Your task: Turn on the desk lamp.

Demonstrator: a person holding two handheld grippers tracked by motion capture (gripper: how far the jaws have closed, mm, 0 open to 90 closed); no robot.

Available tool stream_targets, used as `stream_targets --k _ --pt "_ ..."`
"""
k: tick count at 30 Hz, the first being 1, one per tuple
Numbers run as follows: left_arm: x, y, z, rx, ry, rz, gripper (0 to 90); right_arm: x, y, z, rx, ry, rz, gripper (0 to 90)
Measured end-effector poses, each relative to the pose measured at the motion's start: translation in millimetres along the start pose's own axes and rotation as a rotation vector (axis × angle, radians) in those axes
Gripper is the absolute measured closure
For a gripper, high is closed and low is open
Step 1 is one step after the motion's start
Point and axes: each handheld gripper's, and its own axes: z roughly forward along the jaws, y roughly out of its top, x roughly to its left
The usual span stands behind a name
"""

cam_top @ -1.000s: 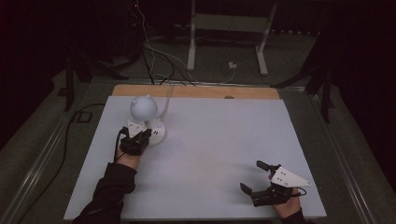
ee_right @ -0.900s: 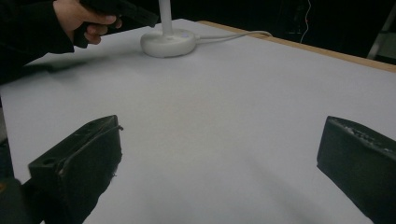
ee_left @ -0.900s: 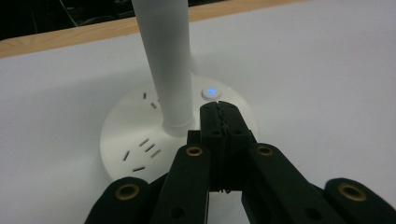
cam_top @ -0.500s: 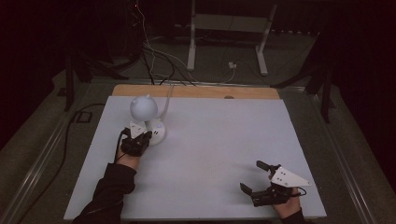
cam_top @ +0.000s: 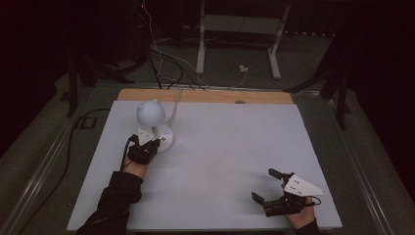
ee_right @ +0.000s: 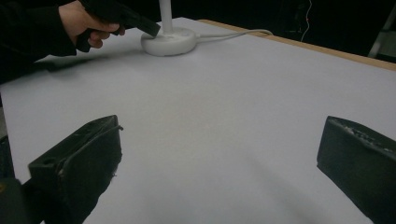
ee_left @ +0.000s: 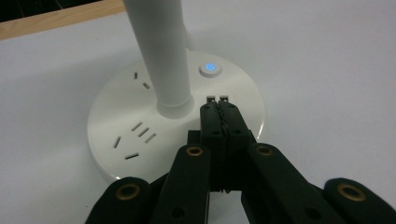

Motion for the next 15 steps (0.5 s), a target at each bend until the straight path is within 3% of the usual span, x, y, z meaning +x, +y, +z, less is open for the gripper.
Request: stream_targets --k 15 --pt "-0.3 -0.5 0.8 0.002 0.003 0.014 90.0 0.2 -0.3 0.3 0.004 0.001 -0.001 0.0"
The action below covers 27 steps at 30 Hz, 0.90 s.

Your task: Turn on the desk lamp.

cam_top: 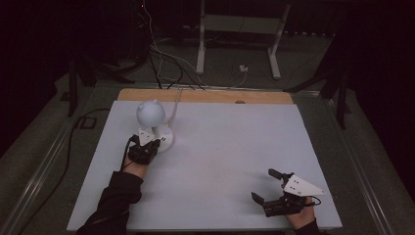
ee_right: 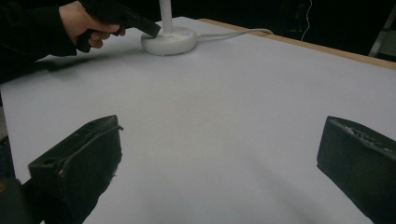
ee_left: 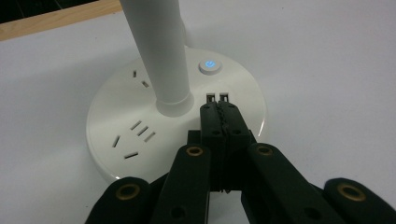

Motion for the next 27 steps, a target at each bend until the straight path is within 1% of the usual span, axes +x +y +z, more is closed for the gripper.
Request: stream_targets --k 12,14,16,19,20,21,23,27 --pt "-0.7 -0.5 0.2 0.0 0.004 0.017 90.0 0.0 -0.1 0.2 0.001 0.001 0.001 0.0" --pt "-0.5 -1.8 0.9 -0.011 0.0 0.014 90.0 0.1 -0.2 0.4 0.003 0.002 0.0 0.0" --pt "-0.5 -1.6 0.8 -0.01 0.001 0.016 90.0 0.3 -0.2 0.7 0.004 0.003 -0.001 0.0" --pt "-1.4 -1.4 -1.8 -0.023 0.013 -0.003 90.0 0.5 0.1 0.2 0.001 0.003 -0.002 0.0" --pt "-2.2 -0.6 -3.5 -0.034 0.016 -0.004 90.0 0.3 0.2 -0.1 0.0 0.002 -0.001 0.0" --pt "-2.2 -0.6 -3.5 -0.034 0.016 -0.004 90.0 0.3 0.2 -0.1 0.0 0.002 -0.001 0.0" --pt "-1.9 4.5 -8.6 -0.051 0.017 -0.013 90.0 -0.7 0.0 -0.5 -0.001 0.002 0.003 0.0" --pt "-0.7 4.9 -9.7 -0.056 0.027 -0.017 90.0 0.0 -0.1 0.0 0.0 0.003 0.001 0.0"
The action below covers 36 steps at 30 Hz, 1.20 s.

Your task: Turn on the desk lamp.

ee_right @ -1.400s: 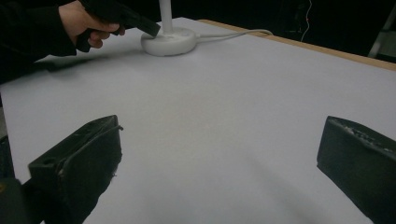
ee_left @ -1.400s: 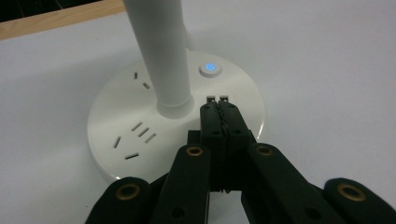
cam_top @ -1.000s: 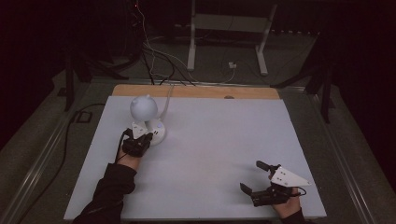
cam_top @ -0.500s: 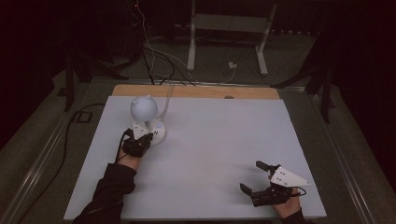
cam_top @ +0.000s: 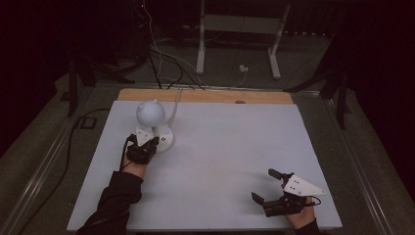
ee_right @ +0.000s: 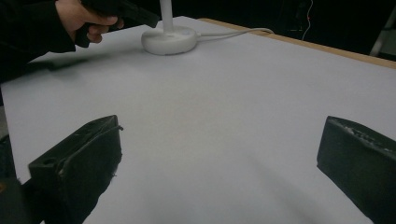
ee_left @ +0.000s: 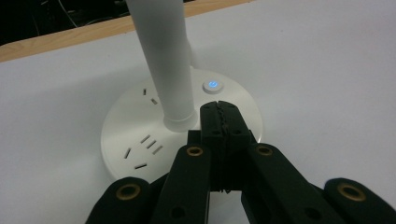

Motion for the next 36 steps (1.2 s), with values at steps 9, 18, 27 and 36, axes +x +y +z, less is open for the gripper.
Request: stream_targets --k 9,18,27,36 --pt "3.6 -8.1 9.0 0.025 0.009 -0.006 90.0 -0.2 -0.2 0.4 0.002 0.0 0.001 0.0" --pt "0.3 -9.0 12.6 0.023 0.003 0.024 90.0 -0.1 0.0 0.2 0.001 -0.001 -0.001 0.0" --pt "-0.7 -8.0 15.1 0.029 0.002 0.033 90.0 -0.1 -0.2 0.3 0.003 0.0 0.0 0.0" --pt "-1.2 -12.3 14.7 0.003 0.004 0.042 90.0 0.4 -0.2 0.0 0.004 0.001 -0.002 0.0"
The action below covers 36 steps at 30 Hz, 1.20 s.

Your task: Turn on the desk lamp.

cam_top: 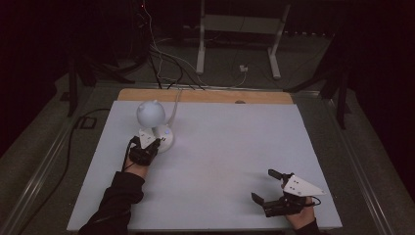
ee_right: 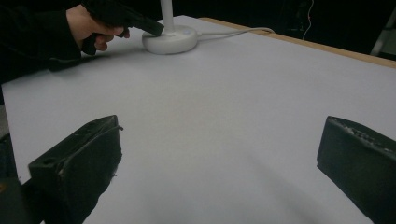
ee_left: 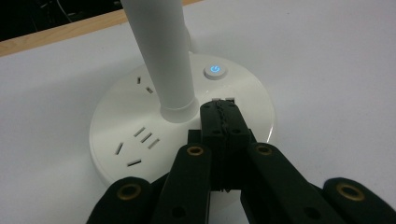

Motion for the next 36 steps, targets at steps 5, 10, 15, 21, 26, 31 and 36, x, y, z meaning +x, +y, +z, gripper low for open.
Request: stream_targets --k 5,10,15,21,26,31,36 --pt "-4.0 4.0 -6.5 -0.015 0.012 -0.025 90.0 0.1 0.4 -0.2 -0.002 0.002 -0.002 0.0" --pt "-12.9 16.9 -19.7 -0.047 -0.008 -0.059 62.7 -1.2 0.0 -0.4 -0.003 0.0 0.004 0.0" --pt "-14.8 19.1 -23.7 -0.05 -0.013 -0.079 45.6 -0.5 0.5 -0.8 -0.005 0.001 0.004 0.0" --pt "-14.3 21.9 -31.7 -0.054 -0.027 -0.113 34.9 -0.6 0.5 -0.6 -0.004 0.0 0.003 0.0" --pt "-13.0 24.7 -40.1 -0.052 -0.027 -0.141 21.9 -0.6 0.3 -0.3 -0.004 -0.001 0.004 0.0" --pt "-9.9 26.6 -49.3 -0.048 -0.067 -0.146 10.7 -0.8 0.5 0.4 -0.003 -0.003 0.004 0.0" --pt "-5.0 25.4 -56.4 -0.038 -0.112 -0.157 2.2 -0.6 0.6 1.0 -0.002 0.001 0.004 0.0"
